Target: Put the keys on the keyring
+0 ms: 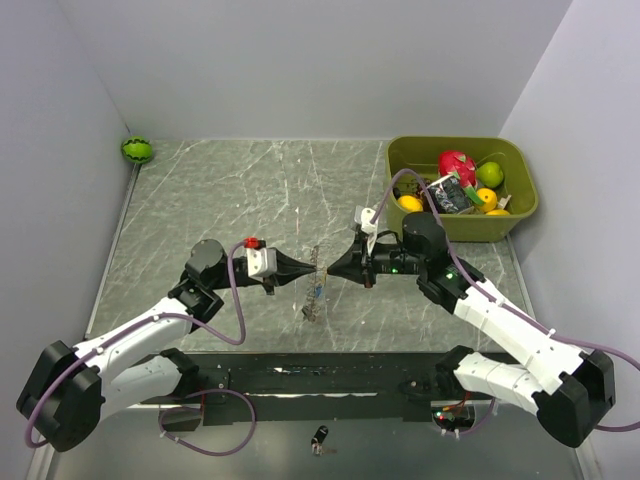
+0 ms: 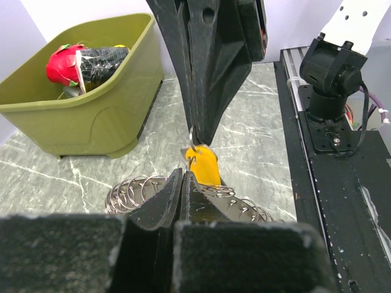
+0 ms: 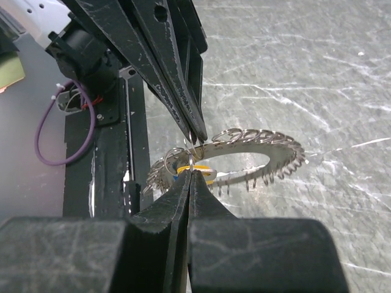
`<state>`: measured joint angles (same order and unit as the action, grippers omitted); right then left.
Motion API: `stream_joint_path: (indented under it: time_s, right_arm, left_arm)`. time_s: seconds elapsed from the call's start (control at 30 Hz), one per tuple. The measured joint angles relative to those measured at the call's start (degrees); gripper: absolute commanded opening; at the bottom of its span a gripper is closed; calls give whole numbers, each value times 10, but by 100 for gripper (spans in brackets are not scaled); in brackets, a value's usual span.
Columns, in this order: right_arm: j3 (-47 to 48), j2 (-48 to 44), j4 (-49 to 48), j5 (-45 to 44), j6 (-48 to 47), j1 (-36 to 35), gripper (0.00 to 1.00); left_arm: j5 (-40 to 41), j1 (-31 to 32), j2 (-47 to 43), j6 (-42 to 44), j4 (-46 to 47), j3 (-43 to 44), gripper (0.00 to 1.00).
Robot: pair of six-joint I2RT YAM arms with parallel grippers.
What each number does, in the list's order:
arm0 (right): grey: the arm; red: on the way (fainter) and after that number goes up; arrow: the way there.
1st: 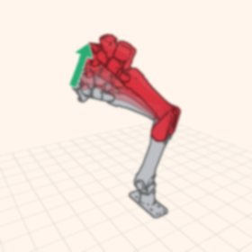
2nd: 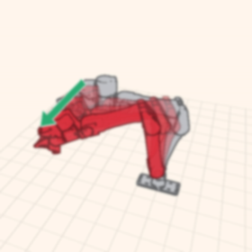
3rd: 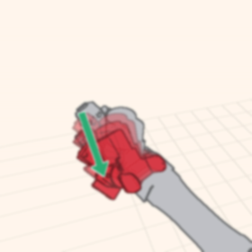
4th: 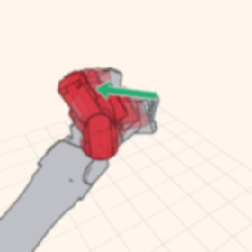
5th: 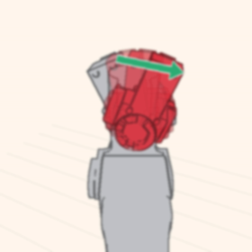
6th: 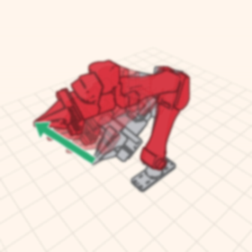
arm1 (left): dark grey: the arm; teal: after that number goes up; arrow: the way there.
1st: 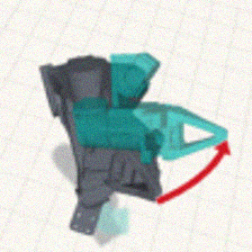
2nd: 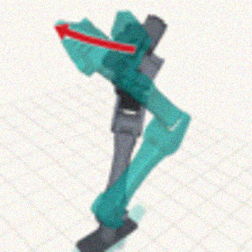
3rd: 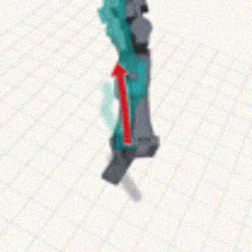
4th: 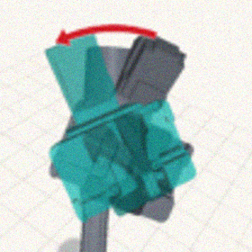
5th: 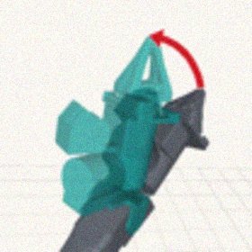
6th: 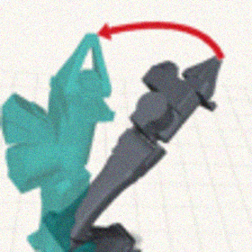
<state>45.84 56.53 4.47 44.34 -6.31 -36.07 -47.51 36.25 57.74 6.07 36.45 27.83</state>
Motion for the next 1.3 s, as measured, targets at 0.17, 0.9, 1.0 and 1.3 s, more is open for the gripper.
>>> stream_joint_path:
  time_s: [0.17,0.9,1.0,1.3]
  right_arm:
    - [6,17,13,-9,-7,0,0]
    - [11,22,28,-17,-24,-14,0]
    - [11,22,28,-17,-24,-15,0]
    - [11,22,28,-16,-24,-17,0]
  left_arm:
    - [9,2,3,6,-10,5,1]
    - [13,9,21,12,-20,13,1]
    - [13,10,21,13,-20,14,1]
    - [12,12,21,14,-21,15,1]
